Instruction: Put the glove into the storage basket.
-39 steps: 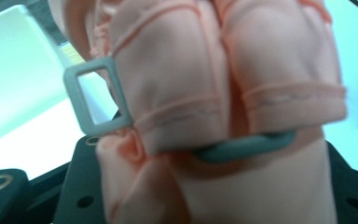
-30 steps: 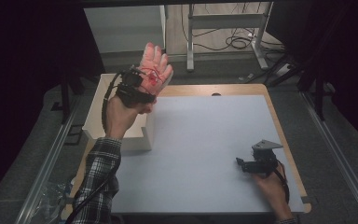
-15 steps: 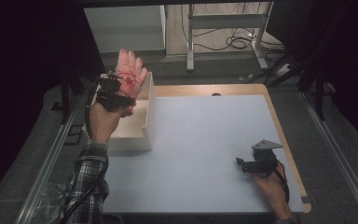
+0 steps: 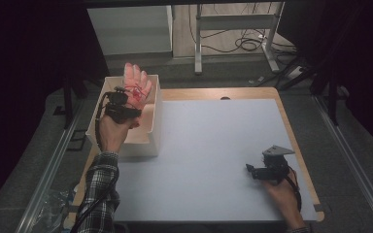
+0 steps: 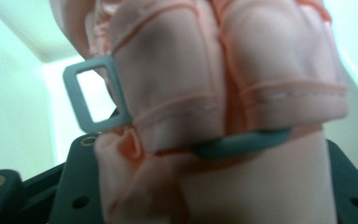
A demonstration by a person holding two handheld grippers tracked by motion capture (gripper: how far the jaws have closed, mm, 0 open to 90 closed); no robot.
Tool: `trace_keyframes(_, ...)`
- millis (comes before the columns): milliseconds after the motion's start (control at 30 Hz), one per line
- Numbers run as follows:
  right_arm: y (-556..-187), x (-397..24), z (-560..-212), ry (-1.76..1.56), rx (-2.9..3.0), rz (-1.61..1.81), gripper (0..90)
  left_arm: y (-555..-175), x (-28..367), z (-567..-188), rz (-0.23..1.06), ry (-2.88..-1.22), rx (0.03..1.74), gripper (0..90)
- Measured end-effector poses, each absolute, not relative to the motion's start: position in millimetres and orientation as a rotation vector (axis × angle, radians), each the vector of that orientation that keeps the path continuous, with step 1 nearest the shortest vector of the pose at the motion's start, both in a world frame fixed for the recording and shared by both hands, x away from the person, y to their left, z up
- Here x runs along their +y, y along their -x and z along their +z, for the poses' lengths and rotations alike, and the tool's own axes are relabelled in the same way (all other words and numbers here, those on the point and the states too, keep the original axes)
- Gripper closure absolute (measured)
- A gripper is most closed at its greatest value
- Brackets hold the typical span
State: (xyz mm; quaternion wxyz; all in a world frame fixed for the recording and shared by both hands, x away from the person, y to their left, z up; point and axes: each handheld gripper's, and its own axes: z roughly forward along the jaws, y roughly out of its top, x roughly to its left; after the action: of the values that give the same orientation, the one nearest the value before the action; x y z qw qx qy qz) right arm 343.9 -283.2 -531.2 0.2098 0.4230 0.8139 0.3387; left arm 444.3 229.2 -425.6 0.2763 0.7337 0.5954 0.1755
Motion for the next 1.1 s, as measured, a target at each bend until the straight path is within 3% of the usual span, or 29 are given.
trace_keyframes(1100, -343.9, -283.3, -531.2, -1.175, 2.263, 0.942, 15.9, -478.1, 202.9, -476.3, 0.349, -2.183, 1.778, 33.5)
